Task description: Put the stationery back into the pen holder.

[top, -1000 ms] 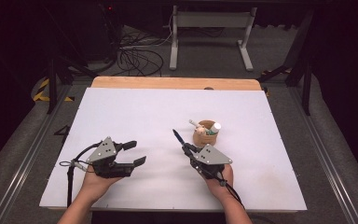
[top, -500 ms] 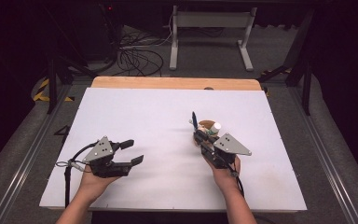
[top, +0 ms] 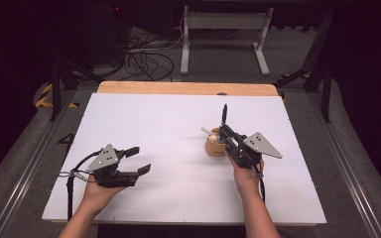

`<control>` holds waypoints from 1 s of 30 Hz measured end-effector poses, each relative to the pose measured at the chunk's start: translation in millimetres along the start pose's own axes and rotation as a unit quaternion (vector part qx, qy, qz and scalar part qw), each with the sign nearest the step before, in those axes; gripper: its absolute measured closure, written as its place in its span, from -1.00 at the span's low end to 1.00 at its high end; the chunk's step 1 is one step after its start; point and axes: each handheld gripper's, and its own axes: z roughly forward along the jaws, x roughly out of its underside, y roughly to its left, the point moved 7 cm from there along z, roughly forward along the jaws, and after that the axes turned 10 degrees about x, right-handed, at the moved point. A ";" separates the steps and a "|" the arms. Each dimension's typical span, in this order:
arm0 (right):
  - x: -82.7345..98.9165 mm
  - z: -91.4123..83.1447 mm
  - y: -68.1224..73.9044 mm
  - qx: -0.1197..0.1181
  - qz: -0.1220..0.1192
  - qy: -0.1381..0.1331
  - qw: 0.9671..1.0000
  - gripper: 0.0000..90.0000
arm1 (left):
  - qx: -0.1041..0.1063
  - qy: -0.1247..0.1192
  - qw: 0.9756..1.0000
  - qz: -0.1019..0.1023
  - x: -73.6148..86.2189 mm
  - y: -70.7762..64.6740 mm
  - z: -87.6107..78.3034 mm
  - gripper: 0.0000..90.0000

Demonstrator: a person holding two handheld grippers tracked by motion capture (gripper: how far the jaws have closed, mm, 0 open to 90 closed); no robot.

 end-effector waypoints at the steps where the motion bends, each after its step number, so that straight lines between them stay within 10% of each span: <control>1: 0.6 1.3 -1.3 0.001 0.001 0.000 1.000 0.78 | 0.001 0.001 1.000 0.002 0.0 0.0 -0.2 -0.40; 30: 28.4 10.9 -9.2 0.026 -0.044 0.029 0.998 0.77 | -0.003 -0.002 1.000 -0.003 1.4 1.4 -1.5 -0.41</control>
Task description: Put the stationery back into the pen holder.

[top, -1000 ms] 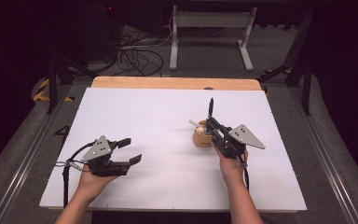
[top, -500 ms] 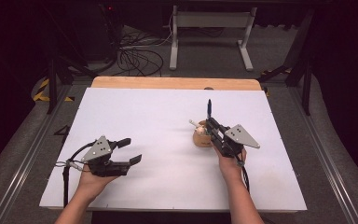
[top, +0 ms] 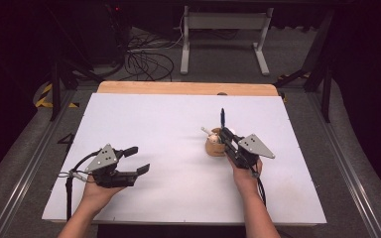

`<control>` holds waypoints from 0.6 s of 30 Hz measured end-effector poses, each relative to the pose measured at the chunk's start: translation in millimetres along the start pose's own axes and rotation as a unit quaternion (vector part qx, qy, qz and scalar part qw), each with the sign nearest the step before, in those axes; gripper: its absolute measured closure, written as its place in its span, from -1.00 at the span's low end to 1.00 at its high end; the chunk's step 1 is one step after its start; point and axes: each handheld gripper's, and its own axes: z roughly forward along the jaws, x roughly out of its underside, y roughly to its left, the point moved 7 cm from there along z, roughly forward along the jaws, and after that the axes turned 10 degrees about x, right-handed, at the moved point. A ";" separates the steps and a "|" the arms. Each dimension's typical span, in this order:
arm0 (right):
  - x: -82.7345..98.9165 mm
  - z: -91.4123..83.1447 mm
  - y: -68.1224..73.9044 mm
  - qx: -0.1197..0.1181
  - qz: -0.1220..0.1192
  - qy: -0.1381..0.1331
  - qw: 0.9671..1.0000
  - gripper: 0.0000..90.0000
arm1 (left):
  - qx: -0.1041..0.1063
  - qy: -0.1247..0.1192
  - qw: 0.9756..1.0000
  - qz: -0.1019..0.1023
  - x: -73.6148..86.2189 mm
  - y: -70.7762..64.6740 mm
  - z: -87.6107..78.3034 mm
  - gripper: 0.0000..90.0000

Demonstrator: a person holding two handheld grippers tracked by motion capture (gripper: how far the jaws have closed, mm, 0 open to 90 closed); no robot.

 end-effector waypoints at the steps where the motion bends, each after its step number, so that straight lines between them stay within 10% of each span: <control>1: 0.7 -0.1 -0.3 0.000 0.000 0.001 1.000 0.77 | 0.000 0.001 1.000 0.001 0.2 0.2 0.1 -0.41; 18: 6.0 -1.4 1.2 0.003 -0.010 0.015 1.000 0.74 | -0.007 -0.002 1.000 -0.003 0.1 3.0 -3.7 -0.42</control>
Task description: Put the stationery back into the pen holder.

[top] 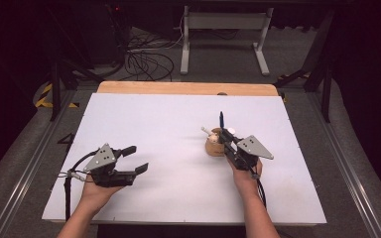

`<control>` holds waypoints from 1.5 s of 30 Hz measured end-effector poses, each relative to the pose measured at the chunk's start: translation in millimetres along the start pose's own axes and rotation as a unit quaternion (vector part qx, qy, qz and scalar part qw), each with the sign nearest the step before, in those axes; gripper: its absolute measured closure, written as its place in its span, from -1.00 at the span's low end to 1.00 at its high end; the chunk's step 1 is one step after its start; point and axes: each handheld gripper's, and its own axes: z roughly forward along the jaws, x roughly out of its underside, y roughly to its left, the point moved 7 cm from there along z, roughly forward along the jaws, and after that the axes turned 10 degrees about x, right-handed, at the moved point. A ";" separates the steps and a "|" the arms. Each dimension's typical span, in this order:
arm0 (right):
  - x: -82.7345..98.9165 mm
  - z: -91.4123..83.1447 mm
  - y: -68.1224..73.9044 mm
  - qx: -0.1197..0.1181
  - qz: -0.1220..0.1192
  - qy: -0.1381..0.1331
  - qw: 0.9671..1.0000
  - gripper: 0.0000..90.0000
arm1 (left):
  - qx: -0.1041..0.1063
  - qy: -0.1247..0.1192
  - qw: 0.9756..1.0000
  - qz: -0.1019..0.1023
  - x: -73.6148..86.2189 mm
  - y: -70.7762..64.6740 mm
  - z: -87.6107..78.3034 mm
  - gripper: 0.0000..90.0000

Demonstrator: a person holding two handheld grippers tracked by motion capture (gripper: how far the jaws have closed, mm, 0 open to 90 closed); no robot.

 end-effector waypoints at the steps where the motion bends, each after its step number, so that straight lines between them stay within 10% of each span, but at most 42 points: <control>1: 0.3 0.0 0.2 0.000 -0.001 0.001 1.000 0.74 | 0.000 0.000 1.000 0.000 0.0 -0.1 0.0 -0.42; 27: -7.9 -6.4 3.8 -0.019 0.015 -0.015 1.000 0.36 | -0.007 -0.003 1.000 -0.001 -0.4 2.7 -2.4 -0.44; 45: -13.4 -10.5 18.0 -0.072 0.028 -0.005 0.997 -0.15 | -0.013 -0.004 1.000 0.000 -0.5 5.6 -4.0 -0.46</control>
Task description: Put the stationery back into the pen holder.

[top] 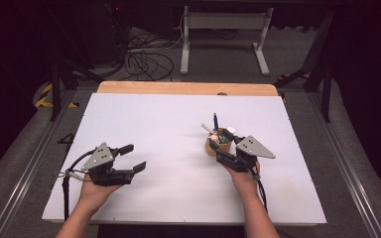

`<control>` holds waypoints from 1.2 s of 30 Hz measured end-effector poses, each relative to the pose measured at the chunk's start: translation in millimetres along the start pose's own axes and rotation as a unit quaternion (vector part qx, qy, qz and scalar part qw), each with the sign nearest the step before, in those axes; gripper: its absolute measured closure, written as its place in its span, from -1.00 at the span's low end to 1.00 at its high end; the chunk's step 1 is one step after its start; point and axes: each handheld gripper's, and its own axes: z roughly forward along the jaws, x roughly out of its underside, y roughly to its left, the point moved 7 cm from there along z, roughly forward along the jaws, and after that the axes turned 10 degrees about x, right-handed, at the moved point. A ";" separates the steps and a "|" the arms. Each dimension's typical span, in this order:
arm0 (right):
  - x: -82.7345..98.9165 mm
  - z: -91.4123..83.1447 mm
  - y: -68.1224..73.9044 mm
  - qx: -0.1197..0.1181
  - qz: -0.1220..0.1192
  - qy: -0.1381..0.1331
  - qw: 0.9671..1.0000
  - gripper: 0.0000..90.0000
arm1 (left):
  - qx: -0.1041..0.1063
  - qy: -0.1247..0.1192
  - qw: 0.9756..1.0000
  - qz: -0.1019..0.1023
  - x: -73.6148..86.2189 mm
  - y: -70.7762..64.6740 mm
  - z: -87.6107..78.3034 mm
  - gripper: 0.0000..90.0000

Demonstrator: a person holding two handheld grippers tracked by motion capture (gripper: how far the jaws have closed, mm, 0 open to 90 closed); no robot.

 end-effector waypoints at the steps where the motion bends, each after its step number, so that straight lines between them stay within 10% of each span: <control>1: 0.0 -0.2 0.5 -0.003 0.001 0.001 1.000 -0.18 | 0.001 -0.001 1.000 -0.002 0.1 -0.3 0.2 -0.47; 36: -2.6 -19.3 -4.6 -0.032 0.028 0.036 0.998 -0.78 | -0.012 -0.017 1.000 -0.005 -3.3 3.6 -9.0 -0.59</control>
